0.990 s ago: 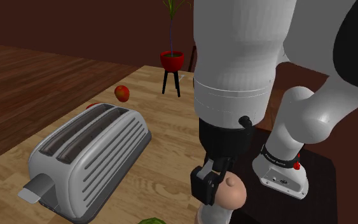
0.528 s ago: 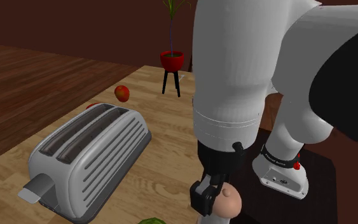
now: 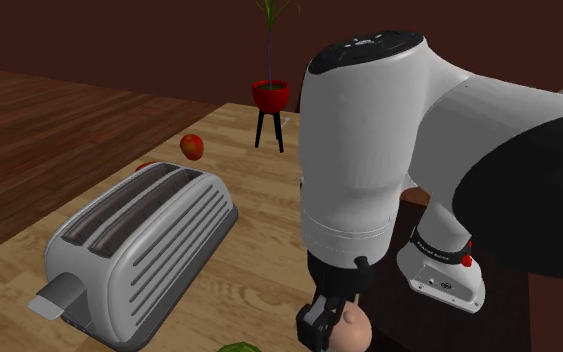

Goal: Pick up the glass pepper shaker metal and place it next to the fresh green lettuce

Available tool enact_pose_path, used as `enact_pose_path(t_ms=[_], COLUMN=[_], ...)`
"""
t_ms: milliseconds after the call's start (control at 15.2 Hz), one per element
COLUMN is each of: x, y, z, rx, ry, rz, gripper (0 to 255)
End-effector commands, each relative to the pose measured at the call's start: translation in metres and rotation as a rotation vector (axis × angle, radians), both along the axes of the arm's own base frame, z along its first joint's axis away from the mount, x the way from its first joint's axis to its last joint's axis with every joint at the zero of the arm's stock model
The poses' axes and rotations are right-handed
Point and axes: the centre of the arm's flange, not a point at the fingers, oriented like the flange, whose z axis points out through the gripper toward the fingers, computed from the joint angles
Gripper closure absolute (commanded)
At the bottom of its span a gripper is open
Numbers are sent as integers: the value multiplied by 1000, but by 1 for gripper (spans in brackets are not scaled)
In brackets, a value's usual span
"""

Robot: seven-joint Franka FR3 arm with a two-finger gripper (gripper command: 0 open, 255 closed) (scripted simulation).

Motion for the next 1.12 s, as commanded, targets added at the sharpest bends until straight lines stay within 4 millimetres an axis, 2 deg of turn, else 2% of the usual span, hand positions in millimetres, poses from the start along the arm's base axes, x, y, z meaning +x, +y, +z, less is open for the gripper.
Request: enact_pose_path(t_ms=[0, 330, 858, 924, 1056], x=[0, 0, 0, 0, 0], y=[0, 0, 0, 0, 0], z=[-11, -36, -36, -36, -36], rx=[1, 1, 1, 1, 1], ry=[0, 0, 0, 0, 0], rz=[0, 0, 0, 0, 0], gripper=[255, 255, 255, 0, 0])
